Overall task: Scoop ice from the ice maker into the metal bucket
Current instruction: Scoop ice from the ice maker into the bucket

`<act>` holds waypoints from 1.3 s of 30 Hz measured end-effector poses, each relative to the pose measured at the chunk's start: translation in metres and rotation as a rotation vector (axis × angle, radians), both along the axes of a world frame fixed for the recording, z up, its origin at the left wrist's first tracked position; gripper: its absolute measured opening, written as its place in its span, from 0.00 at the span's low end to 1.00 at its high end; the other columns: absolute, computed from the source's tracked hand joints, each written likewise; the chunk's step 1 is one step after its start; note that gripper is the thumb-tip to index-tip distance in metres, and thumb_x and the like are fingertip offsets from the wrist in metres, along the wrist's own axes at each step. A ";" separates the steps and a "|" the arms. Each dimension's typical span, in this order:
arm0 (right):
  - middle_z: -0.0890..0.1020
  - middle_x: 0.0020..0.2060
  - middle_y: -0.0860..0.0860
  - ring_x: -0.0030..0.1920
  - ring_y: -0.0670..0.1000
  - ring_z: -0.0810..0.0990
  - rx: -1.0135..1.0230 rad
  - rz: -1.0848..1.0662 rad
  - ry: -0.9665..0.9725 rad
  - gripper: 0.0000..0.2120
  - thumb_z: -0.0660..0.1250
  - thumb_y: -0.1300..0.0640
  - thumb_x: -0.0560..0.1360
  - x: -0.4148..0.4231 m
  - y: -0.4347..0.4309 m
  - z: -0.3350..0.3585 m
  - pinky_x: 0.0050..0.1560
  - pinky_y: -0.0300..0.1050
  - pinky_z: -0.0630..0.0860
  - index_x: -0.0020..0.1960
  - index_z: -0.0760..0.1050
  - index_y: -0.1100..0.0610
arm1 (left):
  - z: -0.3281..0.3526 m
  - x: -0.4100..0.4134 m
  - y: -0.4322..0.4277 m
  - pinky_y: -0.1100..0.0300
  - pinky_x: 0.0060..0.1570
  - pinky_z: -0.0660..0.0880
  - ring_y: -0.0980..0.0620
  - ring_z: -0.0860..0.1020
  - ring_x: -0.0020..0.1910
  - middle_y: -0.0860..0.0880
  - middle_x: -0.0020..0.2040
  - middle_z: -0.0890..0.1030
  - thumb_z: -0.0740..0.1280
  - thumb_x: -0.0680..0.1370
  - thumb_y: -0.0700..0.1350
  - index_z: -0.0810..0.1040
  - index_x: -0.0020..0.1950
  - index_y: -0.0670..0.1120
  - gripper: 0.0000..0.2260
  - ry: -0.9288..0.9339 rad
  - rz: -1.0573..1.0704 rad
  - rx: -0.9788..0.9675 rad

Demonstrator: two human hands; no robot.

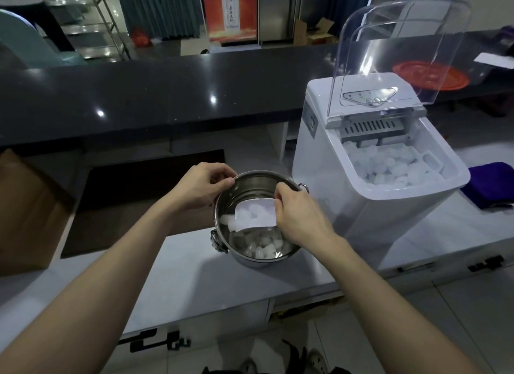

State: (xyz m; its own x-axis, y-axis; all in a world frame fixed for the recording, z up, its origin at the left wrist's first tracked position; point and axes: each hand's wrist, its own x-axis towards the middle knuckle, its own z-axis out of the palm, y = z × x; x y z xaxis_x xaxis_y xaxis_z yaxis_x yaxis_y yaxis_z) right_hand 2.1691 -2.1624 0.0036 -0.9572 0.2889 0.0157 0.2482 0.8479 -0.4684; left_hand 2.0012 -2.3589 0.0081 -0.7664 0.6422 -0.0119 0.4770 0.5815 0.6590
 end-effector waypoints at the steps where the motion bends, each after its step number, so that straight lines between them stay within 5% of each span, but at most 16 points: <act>1: 0.75 0.37 0.54 0.41 0.60 0.76 0.011 0.010 -0.011 0.04 0.57 0.60 0.84 0.000 -0.001 -0.003 0.41 0.58 0.76 0.51 0.69 0.55 | 0.001 0.002 0.001 0.50 0.43 0.86 0.54 0.85 0.45 0.55 0.45 0.85 0.70 0.85 0.52 0.86 0.56 0.58 0.05 0.003 0.003 0.001; 10: 0.80 0.38 0.55 0.38 0.60 0.78 0.125 0.119 -0.058 0.04 0.60 0.61 0.82 -0.002 -0.003 -0.021 0.41 0.59 0.78 0.55 0.69 0.55 | 0.004 0.008 0.008 0.49 0.48 0.84 0.54 0.83 0.46 0.54 0.45 0.84 0.69 0.85 0.53 0.85 0.59 0.56 0.06 0.025 -0.004 -0.010; 18: 0.82 0.42 0.55 0.44 0.59 0.79 0.229 0.330 0.017 0.10 0.66 0.49 0.83 -0.004 0.004 -0.016 0.44 0.58 0.76 0.52 0.70 0.55 | 0.003 0.008 0.013 0.62 0.44 0.75 0.61 0.81 0.45 0.58 0.45 0.84 0.68 0.86 0.52 0.85 0.61 0.56 0.07 0.013 -0.010 0.004; 30: 0.83 0.39 0.49 0.41 0.55 0.77 0.372 0.455 0.264 0.13 0.78 0.56 0.74 -0.001 0.015 -0.010 0.43 0.54 0.76 0.52 0.76 0.53 | -0.005 0.001 0.024 0.60 0.44 0.72 0.58 0.79 0.45 0.58 0.44 0.82 0.66 0.87 0.52 0.85 0.61 0.57 0.08 0.024 -0.020 0.016; 39: 0.79 0.44 0.53 0.46 0.58 0.76 0.369 0.408 0.444 0.06 0.73 0.59 0.78 0.005 0.033 0.025 0.45 0.56 0.76 0.54 0.79 0.55 | -0.013 -0.008 0.028 0.55 0.62 0.76 0.55 0.80 0.59 0.56 0.57 0.83 0.62 0.88 0.42 0.83 0.70 0.52 0.15 0.019 -0.070 -0.069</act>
